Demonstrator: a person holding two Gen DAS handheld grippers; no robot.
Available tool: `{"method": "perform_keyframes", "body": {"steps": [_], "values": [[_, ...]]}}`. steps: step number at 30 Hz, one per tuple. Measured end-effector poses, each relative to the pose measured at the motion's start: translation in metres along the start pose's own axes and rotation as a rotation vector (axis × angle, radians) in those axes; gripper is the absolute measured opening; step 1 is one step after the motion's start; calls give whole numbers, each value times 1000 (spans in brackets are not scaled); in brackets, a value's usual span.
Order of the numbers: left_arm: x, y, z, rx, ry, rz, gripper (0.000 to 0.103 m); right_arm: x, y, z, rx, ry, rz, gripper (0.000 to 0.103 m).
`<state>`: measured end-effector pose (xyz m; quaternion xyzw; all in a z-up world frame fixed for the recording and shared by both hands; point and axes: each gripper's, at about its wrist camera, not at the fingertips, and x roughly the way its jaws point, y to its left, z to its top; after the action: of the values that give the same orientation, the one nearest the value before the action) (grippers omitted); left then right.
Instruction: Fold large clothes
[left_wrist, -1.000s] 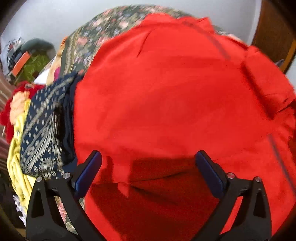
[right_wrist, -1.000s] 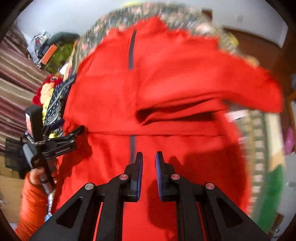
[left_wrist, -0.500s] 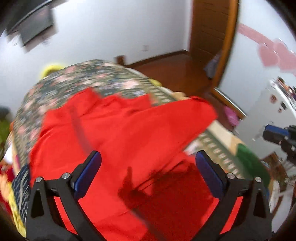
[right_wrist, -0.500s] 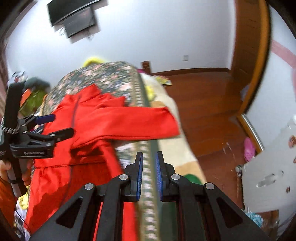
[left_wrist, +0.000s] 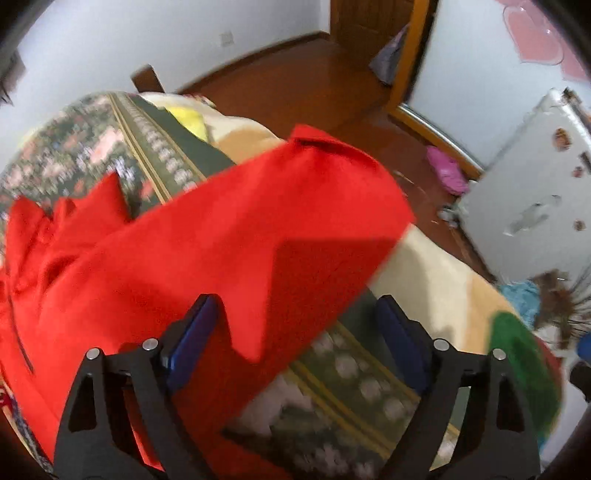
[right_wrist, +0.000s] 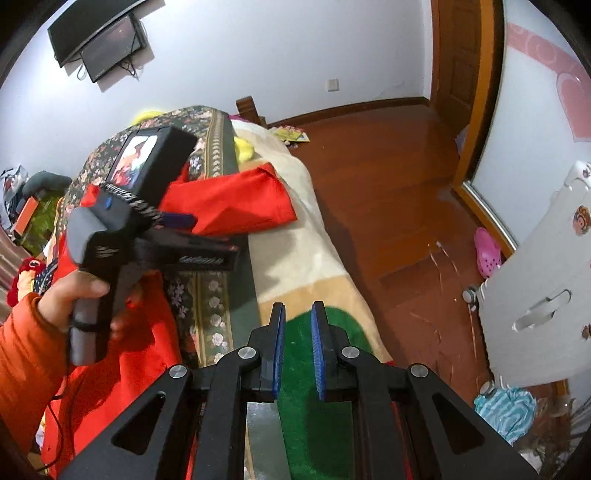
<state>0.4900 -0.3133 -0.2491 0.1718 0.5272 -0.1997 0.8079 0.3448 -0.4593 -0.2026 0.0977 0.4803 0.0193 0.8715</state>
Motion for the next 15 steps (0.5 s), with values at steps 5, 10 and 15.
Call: {"method": "perform_keyframes", "body": {"steps": [5,10,15], "values": [[-8,-3,6,6,-47,31,18,7,10,0,-10,13,19,10],[-47,18,7,-44,-122,19,8,1,27,1,-39,3,38,10],[-133,71,1,-153,-296,-21,7,-8,50,6,-81,-6,61,10]]}}
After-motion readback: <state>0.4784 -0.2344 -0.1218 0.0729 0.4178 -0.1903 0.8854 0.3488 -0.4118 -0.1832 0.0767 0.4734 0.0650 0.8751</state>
